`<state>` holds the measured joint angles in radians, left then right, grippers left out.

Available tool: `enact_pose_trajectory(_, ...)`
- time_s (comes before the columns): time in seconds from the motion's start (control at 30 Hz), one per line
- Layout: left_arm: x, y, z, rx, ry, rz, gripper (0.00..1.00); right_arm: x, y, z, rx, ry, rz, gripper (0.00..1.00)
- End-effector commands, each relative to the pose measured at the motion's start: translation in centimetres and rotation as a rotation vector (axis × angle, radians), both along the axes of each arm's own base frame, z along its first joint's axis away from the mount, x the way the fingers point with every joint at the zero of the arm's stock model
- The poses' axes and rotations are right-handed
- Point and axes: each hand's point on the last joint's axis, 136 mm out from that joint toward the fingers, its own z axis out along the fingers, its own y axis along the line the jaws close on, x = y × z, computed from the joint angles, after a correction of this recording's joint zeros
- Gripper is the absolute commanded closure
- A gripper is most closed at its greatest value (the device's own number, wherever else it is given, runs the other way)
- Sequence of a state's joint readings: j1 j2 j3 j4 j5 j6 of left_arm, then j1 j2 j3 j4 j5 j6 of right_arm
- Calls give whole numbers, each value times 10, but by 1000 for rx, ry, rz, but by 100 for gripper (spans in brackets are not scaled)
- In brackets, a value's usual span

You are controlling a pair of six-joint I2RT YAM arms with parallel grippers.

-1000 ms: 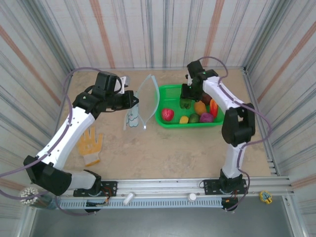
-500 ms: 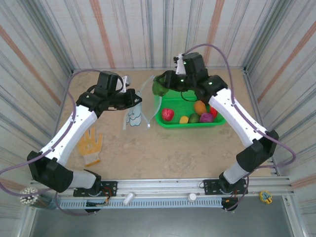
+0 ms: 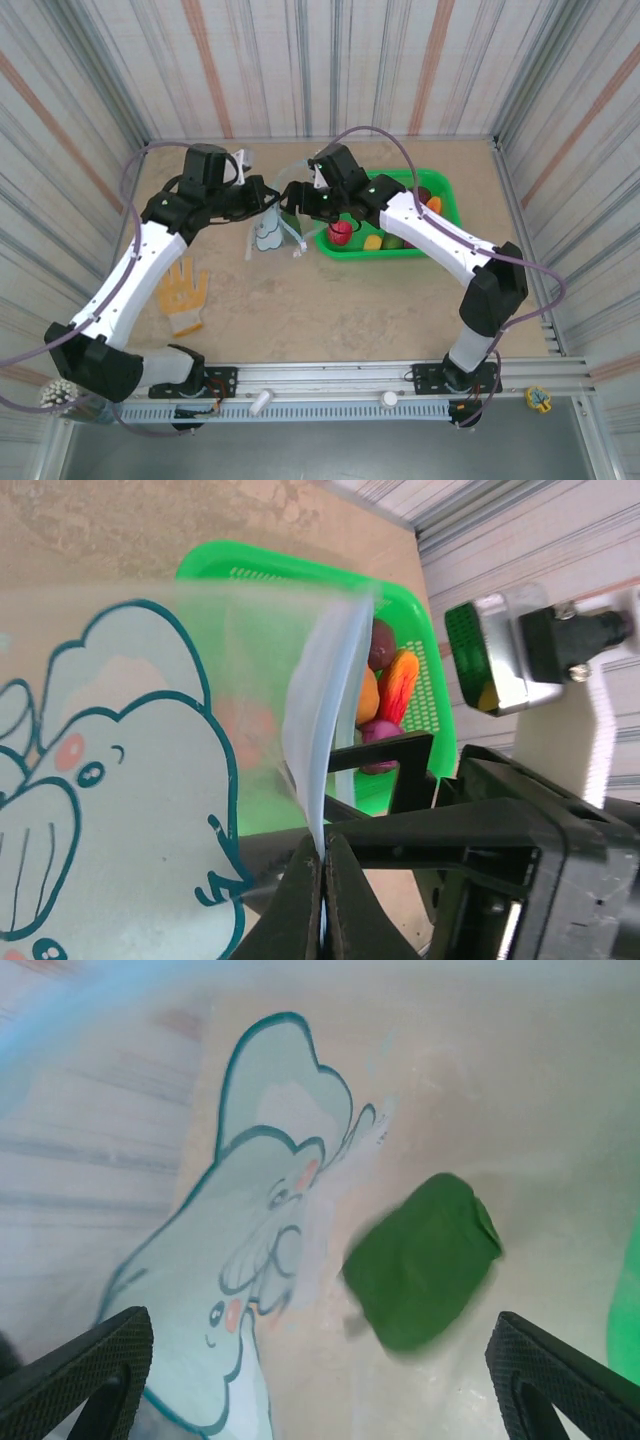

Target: Place the food in the zip-top bag and seal the zipper

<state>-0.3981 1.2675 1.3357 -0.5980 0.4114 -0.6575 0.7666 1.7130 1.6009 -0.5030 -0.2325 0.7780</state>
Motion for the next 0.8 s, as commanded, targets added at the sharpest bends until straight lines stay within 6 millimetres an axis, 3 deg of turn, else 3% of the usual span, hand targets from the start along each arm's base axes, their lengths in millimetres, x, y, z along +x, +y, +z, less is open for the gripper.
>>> enact_pose_trajectory(0.0,-1,4,0,-17,-1,13,100,1,-11,22,3,-43,-20,10)
enact_pose_trajectory(0.27,-3,9,-11,0,19,31,100,-3,-19,47,32,-86,13,17)
enact_pose_trajectory(0.4,-5,17,-9,17,9,49,100,-12,-22,85,149,-125,81,20)
enact_pose_trajectory(0.5,-8,22,-4,18,-4,57,100,-16,-41,108,118,-205,75,23)
enact_pose_trajectory(0.57,-10,24,-1,21,-11,58,100,-9,-63,111,94,-220,23,25)
enact_pose_trajectory(0.63,-12,26,2,25,-19,59,100,5,-92,100,84,-190,-63,28)
enact_pose_trajectory(0.77,-17,29,5,27,-38,66,100,25,-151,36,-76,-79,-207,33)
